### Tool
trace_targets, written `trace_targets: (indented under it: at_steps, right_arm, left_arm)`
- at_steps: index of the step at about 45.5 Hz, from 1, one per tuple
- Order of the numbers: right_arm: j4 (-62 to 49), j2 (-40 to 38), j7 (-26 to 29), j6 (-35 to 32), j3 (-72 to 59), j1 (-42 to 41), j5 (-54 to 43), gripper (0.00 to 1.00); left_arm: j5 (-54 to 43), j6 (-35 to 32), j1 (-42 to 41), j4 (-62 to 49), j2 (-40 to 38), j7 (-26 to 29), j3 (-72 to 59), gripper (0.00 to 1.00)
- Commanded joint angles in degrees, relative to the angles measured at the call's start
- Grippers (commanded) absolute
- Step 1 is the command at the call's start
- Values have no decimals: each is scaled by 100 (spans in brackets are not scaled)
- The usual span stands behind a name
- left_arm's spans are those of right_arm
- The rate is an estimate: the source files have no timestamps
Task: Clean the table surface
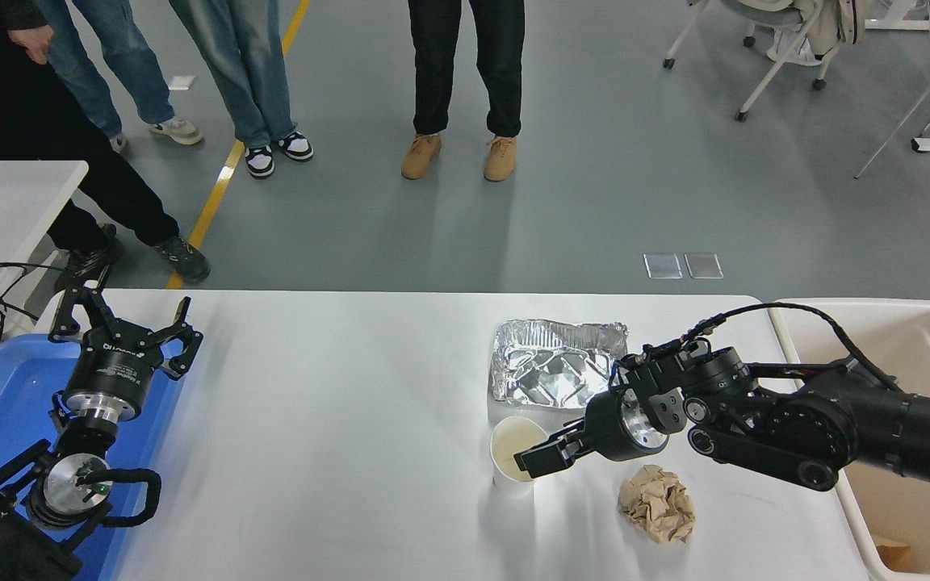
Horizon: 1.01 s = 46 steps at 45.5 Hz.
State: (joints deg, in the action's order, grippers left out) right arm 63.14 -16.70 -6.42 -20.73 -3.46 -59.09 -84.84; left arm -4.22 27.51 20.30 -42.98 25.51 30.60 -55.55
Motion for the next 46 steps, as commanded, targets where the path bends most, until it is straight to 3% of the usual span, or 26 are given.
trace_targets:
  at_steps: [1, 31, 35, 39, 46]
  right_arm:
    - [-249, 194, 0, 8, 4, 46, 2, 99]
    - [-460, 299, -8, 183, -128, 143, -15, 98]
    - [-460, 317, -26, 262, -154, 134, -15, 96]
    - [-460, 343, -122, 306, -172, 125, -24, 87]
    - [-469, 343, -184, 315, -172, 143, -85, 85]
  left_arm:
    - [0, 0, 0, 0, -2, -1, 0, 99]
    - [0, 0, 0, 0, 6, -1, 0, 99]
    - [0, 0, 0, 0, 6, -1, 0, 99]
    - [0, 0, 0, 0, -2, -1, 0, 99]
    - [0, 0, 0, 0, -2, 8, 0, 99]
